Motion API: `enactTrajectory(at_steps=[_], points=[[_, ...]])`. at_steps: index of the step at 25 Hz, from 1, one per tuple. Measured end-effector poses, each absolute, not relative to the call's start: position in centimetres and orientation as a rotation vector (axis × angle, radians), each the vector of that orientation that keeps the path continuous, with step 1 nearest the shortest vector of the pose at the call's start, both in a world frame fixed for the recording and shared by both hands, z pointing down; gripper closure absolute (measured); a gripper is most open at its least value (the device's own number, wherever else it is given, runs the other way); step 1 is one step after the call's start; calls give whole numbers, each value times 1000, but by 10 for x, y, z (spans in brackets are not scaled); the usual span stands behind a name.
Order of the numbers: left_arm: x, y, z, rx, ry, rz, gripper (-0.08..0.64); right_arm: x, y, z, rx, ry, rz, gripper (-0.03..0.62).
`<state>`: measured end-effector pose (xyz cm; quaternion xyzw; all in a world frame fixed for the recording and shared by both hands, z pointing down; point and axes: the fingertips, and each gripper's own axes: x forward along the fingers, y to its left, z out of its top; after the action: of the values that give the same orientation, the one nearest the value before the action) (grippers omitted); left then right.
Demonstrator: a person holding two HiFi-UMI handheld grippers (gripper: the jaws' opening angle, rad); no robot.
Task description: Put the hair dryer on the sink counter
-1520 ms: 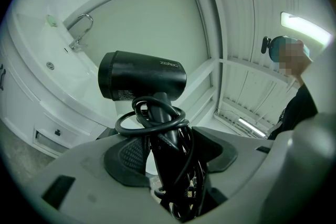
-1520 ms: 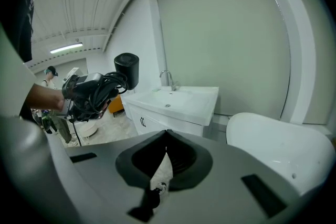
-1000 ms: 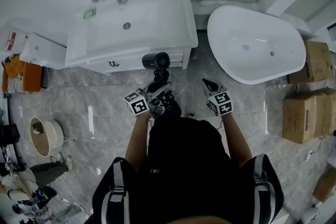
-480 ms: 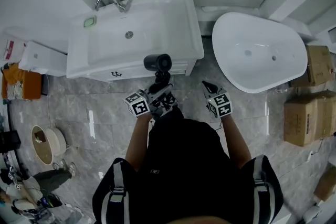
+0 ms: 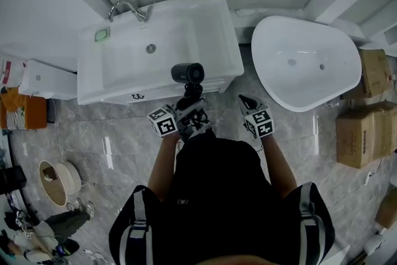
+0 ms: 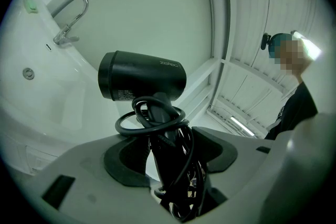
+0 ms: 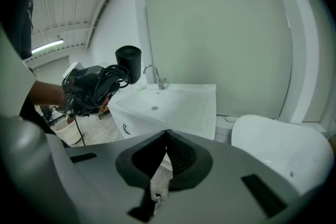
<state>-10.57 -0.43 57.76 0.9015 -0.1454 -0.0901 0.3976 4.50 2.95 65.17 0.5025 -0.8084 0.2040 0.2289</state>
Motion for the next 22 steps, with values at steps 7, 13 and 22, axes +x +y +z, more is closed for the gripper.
enactTrajectory(at_steps=[7,13,22], points=[[-115,-26,582,2281,-343,-216,311,29,11,653,1392,-2222,561,534],[-120,-34,580,2280,-347,-219,311,25,5,658,1381,-2211,582,534],[-121,-45,588,2286,-370,-138,311,13,-29,647,1377,-2261,567,534]])
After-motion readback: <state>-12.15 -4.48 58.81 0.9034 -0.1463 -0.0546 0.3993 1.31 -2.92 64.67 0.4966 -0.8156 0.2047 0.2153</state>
